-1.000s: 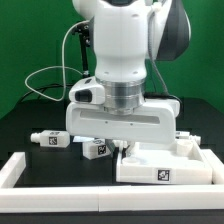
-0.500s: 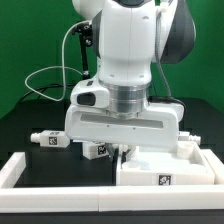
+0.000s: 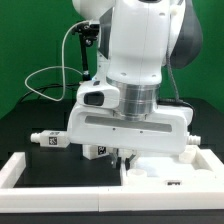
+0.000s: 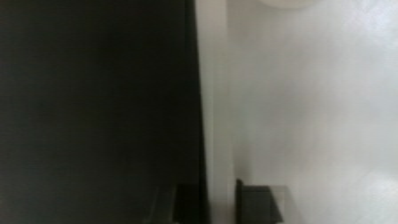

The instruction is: Assemble one leg

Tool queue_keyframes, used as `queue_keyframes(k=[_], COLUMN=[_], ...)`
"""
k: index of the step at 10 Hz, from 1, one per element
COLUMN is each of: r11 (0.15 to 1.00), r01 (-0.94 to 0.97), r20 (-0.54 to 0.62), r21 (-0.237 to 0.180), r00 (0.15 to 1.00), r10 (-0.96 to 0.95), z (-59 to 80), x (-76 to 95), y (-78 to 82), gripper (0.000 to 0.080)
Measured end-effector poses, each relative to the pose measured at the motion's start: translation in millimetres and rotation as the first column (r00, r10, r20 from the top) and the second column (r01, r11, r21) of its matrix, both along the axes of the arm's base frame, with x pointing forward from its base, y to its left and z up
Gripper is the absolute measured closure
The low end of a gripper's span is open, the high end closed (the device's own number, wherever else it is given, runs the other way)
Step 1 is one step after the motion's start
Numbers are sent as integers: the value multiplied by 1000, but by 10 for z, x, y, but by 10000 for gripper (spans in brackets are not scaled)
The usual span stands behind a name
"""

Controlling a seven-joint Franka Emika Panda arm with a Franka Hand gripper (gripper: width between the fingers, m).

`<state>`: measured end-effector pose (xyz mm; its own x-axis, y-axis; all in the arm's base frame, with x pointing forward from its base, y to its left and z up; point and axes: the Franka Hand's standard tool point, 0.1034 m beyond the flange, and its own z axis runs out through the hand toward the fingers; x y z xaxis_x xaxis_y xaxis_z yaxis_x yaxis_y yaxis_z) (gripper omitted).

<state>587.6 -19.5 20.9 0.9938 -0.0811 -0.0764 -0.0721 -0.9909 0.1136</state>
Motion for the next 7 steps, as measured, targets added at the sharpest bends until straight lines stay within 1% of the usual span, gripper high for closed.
queue_keyframes(k=[1,2,3,4,5,6,7], r11=[1000,1000,999,998,998,999,999], r01=[5,26,45,43,39,26,25], r20=[12,4,-5,-12,-14,-16,-17], r21=[-1,-5,-17,-39,-47,-46,-46], r00=[1000,1000,999,999,999,1000,1000], r10=[-5,-26,-45,-44,-40,-27,-26], z=[-20,-35,-41,-38,-32,-32,-35], x=[72,85,86,85,85,83,82], y=[0,0,2,2,-2,-9,-4], gripper=[735,734,734,730,728,728,679])
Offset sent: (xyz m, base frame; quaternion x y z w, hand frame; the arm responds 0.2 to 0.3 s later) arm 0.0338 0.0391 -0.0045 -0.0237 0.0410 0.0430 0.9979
